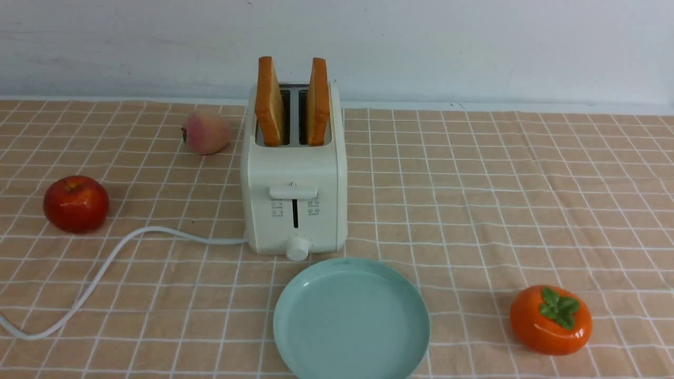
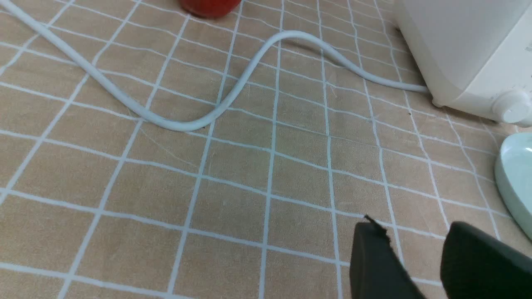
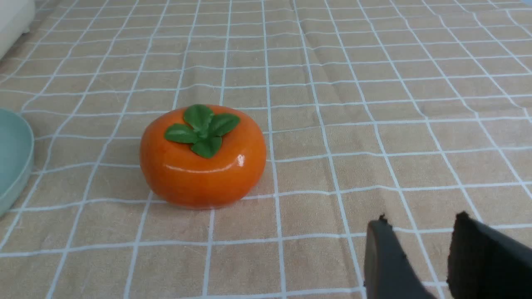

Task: Take toasted bread from bread machine on light coffee tablecloth place on plate.
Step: 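Grasp the toast slice in the toaster and pull it up out of the slot with the right gripper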

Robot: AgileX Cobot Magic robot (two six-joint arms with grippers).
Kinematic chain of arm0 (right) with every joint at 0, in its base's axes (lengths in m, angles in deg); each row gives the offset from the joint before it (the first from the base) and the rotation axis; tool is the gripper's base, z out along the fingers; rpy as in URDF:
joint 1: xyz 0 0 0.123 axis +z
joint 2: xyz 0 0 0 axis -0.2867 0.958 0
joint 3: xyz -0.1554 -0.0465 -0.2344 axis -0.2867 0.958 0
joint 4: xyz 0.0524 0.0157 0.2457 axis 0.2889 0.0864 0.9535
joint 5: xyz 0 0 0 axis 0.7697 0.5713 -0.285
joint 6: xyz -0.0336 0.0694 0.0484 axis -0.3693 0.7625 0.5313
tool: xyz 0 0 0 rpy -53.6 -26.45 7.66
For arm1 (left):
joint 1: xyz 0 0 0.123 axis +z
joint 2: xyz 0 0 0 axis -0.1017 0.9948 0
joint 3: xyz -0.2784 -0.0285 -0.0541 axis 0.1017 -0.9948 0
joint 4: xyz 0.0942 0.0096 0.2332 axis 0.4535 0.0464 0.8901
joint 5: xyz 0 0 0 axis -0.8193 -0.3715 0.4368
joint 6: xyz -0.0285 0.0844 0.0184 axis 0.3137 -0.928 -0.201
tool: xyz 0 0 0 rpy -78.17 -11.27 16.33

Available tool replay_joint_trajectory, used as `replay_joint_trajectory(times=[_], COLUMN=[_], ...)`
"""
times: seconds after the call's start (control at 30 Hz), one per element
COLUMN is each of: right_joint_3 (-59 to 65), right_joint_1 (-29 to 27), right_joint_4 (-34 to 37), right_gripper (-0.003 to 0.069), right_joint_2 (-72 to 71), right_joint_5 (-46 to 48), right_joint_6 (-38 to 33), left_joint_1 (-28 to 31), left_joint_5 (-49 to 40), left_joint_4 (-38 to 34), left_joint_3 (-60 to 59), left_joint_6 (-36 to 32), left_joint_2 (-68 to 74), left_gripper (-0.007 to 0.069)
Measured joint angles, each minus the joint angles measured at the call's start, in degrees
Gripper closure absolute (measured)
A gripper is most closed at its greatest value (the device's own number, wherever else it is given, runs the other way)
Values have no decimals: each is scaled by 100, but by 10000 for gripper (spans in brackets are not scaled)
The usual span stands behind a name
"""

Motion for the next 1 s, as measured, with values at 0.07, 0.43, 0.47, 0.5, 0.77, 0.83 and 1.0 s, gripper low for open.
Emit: replay_joint_trajectory(times=[0.07, 0.43, 0.47, 0.5, 0.77, 0.83, 1.0], right_joint_3=[0, 0, 0, 0, 0, 9, 57], right_joint_1=[0, 0, 0, 0, 0, 0, 0], right_joint_4=[0, 0, 0, 0, 0, -13, -25], right_gripper=[419, 419, 419, 419, 419, 419, 419], right_joint_2=[0, 0, 0, 0, 0, 0, 0], right_joint_5=[0, 0, 0, 0, -8, -138, -1101], right_joint_6=[0, 0, 0, 0, 0, 0, 0], left_joint_1=[0, 0, 0, 0, 0, 0, 0], left_joint_5=[0, 5, 5, 17, 697, 1157, 2369], left_joint_4=[0, 5, 5, 5, -152, -12, 445], left_joint_3=[0, 0, 0, 0, 0, 0, 0], left_joint_6=[0, 0, 0, 0, 0, 0, -38], left_joint_2=[0, 0, 0, 0, 0, 0, 0], left_gripper=[386, 386, 386, 386, 386, 386, 386])
